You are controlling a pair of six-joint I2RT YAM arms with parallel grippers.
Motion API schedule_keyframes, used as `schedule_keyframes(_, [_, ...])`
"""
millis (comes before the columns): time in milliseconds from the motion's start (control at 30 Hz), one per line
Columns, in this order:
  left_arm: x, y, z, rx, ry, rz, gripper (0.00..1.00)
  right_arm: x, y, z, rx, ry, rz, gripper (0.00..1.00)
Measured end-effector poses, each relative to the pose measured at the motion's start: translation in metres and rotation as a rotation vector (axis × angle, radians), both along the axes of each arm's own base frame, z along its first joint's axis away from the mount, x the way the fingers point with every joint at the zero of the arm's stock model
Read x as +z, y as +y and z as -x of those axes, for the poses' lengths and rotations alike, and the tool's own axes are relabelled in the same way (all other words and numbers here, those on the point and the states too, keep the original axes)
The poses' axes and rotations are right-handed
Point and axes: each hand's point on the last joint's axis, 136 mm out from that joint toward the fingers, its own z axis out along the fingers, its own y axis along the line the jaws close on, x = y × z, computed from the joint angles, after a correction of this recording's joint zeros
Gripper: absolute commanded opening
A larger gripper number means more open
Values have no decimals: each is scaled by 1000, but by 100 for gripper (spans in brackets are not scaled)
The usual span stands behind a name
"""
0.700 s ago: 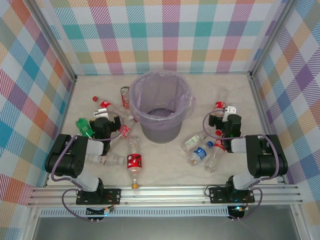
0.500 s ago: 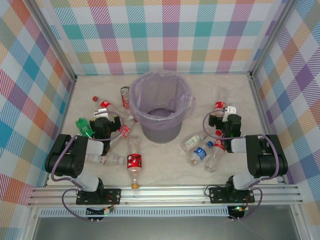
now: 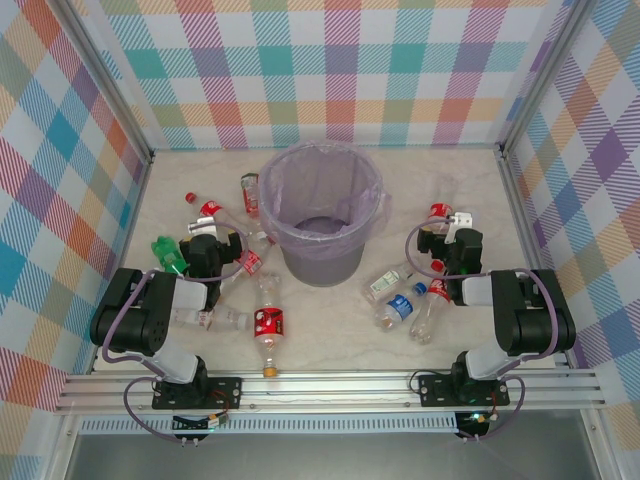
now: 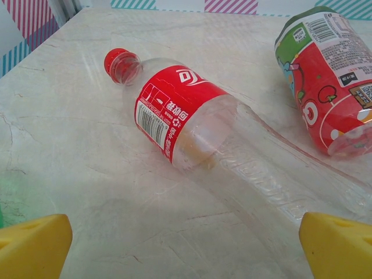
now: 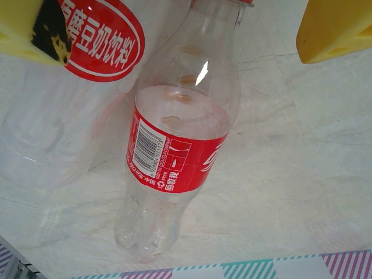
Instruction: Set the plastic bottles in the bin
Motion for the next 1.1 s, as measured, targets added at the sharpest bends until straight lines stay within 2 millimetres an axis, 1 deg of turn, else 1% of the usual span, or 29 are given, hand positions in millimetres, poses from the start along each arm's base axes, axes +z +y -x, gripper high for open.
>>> schedule_keyframes(233, [0, 1, 0, -2, 1, 4, 100, 0, 1, 0, 3, 0, -2, 99])
schedule_keyframes(367, [0, 1, 0, 2, 2, 7, 96, -1, 2, 1, 9, 7, -4, 99])
schedule_keyframes(433, [3, 2, 1, 4, -7, 10, 95, 2, 2, 3, 9, 42, -4, 99])
schedule_keyframes(467, [6, 2, 2, 4, -17, 10, 96, 8, 2, 4, 7, 58, -6, 99])
schedule_keyframes(500, [7, 2, 3, 9, -21, 8, 100, 20, 1, 1, 5, 61, -6, 99])
schedule_keyframes(533, [10, 3, 5, 17, -23, 2, 100, 33, 1, -1, 3, 51, -5, 99])
schedule_keyframes(600, [18, 8, 11, 54, -5, -9, 100, 70, 0, -4, -1, 12, -9, 99])
schedule_keyframes(633, [28, 10, 11, 68, -13, -13, 100, 83, 1, -3, -3, -2, -15, 99])
schedule_keyframes(700, [66, 16, 10, 106, -67, -20, 100, 107, 0, 4, -14, -7, -39, 99])
schedule_keyframes(733, [88, 20, 9, 133, -99, -25, 100, 113, 0, 8, -24, 23, -58, 99])
schedule_keyframes(800, [129, 31, 12, 195, -151, -36, 100, 119, -1, 12, -55, 103, -95, 99])
schedule_keyframes(867, [165, 43, 21, 269, -190, -41, 100, 121, -3, 16, -86, 201, -124, 99])
schedule_keyframes(900, [180, 50, 26, 301, -194, -35, 100, 121, -3, 17, -97, 251, -134, 99])
schedule_keyframes(967, [209, 56, 31, 329, -185, -16, 100, 118, -5, 22, -118, 335, -148, 99])
schedule_keyframes(1033, [242, 51, 27, 303, -160, 19, 100, 110, -8, 29, -130, 417, -163, 99])
schedule_keyframes(1100, [276, 35, 14, 212, -134, 72, 99, 100, -13, 36, -151, 490, -187, 99])
